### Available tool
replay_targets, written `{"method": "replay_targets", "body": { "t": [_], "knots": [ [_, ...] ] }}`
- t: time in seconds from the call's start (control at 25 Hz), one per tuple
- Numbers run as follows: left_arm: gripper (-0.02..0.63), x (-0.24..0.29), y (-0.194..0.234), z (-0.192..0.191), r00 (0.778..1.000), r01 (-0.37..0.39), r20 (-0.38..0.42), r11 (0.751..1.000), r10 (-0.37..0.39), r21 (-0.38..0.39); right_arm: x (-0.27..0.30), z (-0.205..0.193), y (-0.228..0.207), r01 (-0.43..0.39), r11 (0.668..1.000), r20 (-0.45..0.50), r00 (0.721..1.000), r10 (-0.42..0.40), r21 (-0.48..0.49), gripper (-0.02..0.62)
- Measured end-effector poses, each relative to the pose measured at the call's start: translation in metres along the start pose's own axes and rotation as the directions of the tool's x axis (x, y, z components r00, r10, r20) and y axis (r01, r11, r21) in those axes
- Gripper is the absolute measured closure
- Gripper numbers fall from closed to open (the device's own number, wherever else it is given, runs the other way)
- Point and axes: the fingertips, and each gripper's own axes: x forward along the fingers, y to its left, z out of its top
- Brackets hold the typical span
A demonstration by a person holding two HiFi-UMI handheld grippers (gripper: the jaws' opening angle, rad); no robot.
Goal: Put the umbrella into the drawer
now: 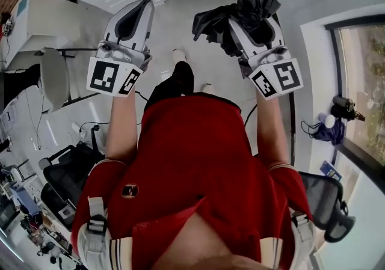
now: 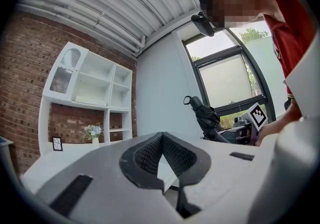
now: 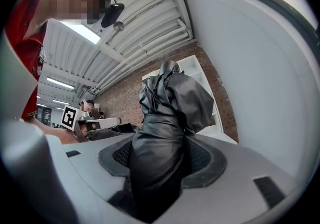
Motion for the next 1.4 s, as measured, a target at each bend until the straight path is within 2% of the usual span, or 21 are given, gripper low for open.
{"method": "replay_targets", "body": {
  "t": [0.4, 0.72, 1.12, 1.4],
  "knots": [
    [0.601, 0.046, 0.148, -0.032, 0.999, -0.015, 0.034, 1.0, 0.015, -0.01, 0.166, -0.008, -0.026, -0.028, 0.998, -0.071, 0.997, 0.023, -0.064, 0.353],
    [0.601, 0.095, 0.271, -0.051, 0.998, 0.025, 0.054, 0.999, -0.023, -0.034, 0.311, -0.024, -0.054, -0.033, 0.994, -0.151, 0.988, 0.016, -0.109, 0.353],
    [0.601, 0.102, 0.277, -0.06, 0.998, 0.005, 0.064, 0.998, -0.001, -0.057, 0.328, -0.056, -0.088, -0.034, 0.989, -0.251, 0.968, -0.004, -0.147, 0.353],
    [0.601, 0.148, 0.312, -0.079, 0.997, -0.071, 0.017, 0.994, 0.073, -0.084, 0.378, -0.098, -0.15, -0.121, 0.979, -0.395, 0.918, 0.047, -0.165, 0.353]
  ]
}}
